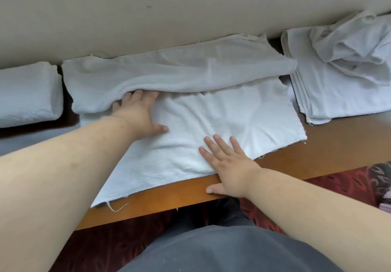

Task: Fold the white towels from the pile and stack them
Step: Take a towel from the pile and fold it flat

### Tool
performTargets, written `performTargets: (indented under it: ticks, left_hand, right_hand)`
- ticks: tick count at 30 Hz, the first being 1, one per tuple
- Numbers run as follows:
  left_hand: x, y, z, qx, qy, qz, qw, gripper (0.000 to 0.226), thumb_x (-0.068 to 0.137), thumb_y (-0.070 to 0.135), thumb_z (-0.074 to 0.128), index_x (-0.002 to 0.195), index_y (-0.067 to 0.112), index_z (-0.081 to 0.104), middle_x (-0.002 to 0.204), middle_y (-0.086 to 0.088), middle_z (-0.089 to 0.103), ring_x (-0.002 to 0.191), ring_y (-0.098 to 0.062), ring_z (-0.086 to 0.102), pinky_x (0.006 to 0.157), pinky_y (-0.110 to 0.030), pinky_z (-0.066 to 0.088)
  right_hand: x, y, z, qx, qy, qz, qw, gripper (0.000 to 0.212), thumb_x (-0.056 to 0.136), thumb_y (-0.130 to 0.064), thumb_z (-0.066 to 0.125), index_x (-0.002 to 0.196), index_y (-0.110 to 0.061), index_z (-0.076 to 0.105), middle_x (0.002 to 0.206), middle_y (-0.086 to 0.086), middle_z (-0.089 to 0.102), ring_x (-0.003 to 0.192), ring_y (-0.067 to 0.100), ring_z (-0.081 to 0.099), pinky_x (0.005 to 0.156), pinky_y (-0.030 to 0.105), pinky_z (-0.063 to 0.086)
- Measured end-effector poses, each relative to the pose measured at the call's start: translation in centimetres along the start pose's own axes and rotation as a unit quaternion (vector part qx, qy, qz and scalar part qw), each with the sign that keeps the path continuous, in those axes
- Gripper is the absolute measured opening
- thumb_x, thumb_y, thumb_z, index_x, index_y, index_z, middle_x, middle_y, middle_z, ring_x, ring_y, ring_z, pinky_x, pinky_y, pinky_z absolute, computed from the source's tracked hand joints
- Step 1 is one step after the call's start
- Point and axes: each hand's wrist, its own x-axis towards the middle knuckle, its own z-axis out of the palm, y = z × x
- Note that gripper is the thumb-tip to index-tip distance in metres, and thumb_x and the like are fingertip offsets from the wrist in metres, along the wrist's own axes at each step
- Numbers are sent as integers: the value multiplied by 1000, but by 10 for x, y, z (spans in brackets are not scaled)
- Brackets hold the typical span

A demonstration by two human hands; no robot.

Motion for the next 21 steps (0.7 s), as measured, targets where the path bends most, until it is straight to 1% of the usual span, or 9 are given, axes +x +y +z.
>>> performTargets:
  ticks: [3,7,9,10,12,14,16,18,21]
  left_hand:
    - [5,-6,-2,-36,-2,-18,999,90,76,79,47,150,38,16,156,0,22,142,-27,20,112,-52,26]
    - [7,-9,0,-46,-22,-26,998,77,88,60,51,152,29,20,156,-5,25,142,-30,23,114,-50,27]
    - [-2,-8,6,-48,-36,-38,997,79,88,59,53,152,27,21,156,-7,26,142,-31,23,115,-49,24]
    - [-10,-7,10,-52,-38,-41,997,79,87,59,54,152,27,21,156,-7,25,143,-32,22,116,-48,23]
    - [-32,-7,19,-54,-35,-49,997,78,89,56,54,152,30,18,158,-6,19,144,-30,18,116,-49,22]
    - [-56,-1,29,-38,-15,-31,999,69,93,47,51,153,30,21,160,-6,16,145,-29,16,116,-48,22]
    - [-76,18,37,-39,39,37,998,55,95,32,50,148,28,35,158,-4,25,143,-27,22,113,-45,27]
    - [-83,53,39,-68,73,120,988,50,96,22,48,145,28,40,155,-2,31,141,-25,26,110,-42,30]
    - [-67,114,34,-74,59,187,978,54,100,29,40,152,32,25,161,0,18,147,-22,15,116,-36,17]
  right_hand:
    - [-13,-7,11,19,-14,-8,1000,113,80,-84,36,141,-27,-40,146,1,-52,134,24,-50,113,56,-23]
    - [-24,-32,21,43,-35,-2,998,114,77,-85,37,144,-28,-35,146,1,-52,135,24,-48,111,55,-26]
    - [-27,-35,13,82,-31,-13,996,109,75,-86,33,154,-30,-19,157,-2,-35,144,22,-35,115,50,-19]
    - [-29,-30,4,120,-9,-15,993,103,76,-84,32,157,-31,-3,164,-3,-18,150,21,-20,118,47,-10]
    - [-34,-9,-14,203,105,10,974,80,85,-71,43,153,-33,30,164,-3,20,150,22,16,118,40,12]
    - [-36,27,-24,231,231,92,941,54,94,-50,52,144,-29,47,156,-2,38,144,23,30,117,40,21]
    - [-37,69,-27,242,265,193,913,48,99,-41,50,145,-27,46,157,-1,34,145,22,26,118,41,21]
    - [-40,105,-19,249,195,269,910,55,99,-42,45,152,-28,34,163,1,21,150,22,14,120,44,16]
    - [-47,128,2,204,68,286,934,73,96,-56,42,156,-38,6,166,-4,-6,152,21,-9,120,54,8]
